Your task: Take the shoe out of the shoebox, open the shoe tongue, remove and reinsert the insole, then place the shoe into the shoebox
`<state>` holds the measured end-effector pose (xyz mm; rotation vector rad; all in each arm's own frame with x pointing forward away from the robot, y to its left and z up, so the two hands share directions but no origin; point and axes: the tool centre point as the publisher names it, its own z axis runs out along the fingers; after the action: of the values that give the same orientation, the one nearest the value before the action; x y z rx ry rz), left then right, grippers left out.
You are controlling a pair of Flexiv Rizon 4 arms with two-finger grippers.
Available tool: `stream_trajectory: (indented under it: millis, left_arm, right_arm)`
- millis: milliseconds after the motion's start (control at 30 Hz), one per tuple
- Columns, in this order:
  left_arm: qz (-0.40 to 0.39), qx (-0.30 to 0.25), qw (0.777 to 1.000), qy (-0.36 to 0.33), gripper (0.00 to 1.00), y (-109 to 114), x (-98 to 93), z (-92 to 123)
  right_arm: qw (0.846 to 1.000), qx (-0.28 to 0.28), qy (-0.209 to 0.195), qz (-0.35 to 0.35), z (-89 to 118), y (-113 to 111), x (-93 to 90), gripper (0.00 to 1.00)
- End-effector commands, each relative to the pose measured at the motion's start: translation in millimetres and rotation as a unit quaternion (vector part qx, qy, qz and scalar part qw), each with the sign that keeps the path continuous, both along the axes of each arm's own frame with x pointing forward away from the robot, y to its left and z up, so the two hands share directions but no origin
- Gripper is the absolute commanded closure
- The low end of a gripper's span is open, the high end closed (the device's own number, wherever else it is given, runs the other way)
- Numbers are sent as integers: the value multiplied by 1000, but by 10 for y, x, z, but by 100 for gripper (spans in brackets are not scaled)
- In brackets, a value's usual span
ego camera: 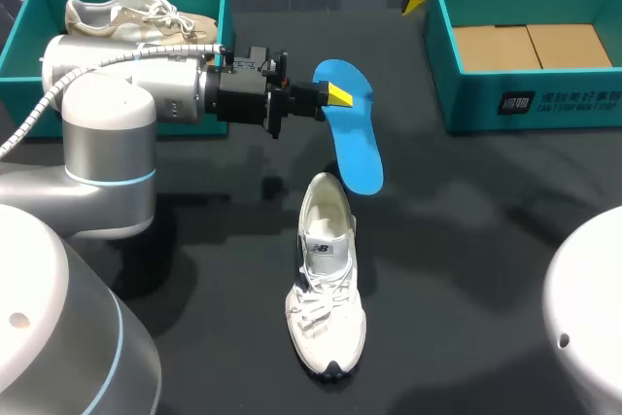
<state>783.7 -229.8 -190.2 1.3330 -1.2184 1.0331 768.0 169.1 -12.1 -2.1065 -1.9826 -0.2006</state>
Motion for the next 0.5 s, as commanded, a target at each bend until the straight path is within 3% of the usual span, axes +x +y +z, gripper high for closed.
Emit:
stream_trajectory:
  millis: [33, 500]
  left_arm:
    - [0, 0, 1000, 0, 100, -18, 4, -9]
    - [0, 0, 1000, 0, 100, -18, 4, -9]
  right_arm:
    - [994, -106, 4, 10, -18, 94, 19, 0]
    - [988, -150, -2, 23, -146, 196, 44, 0]
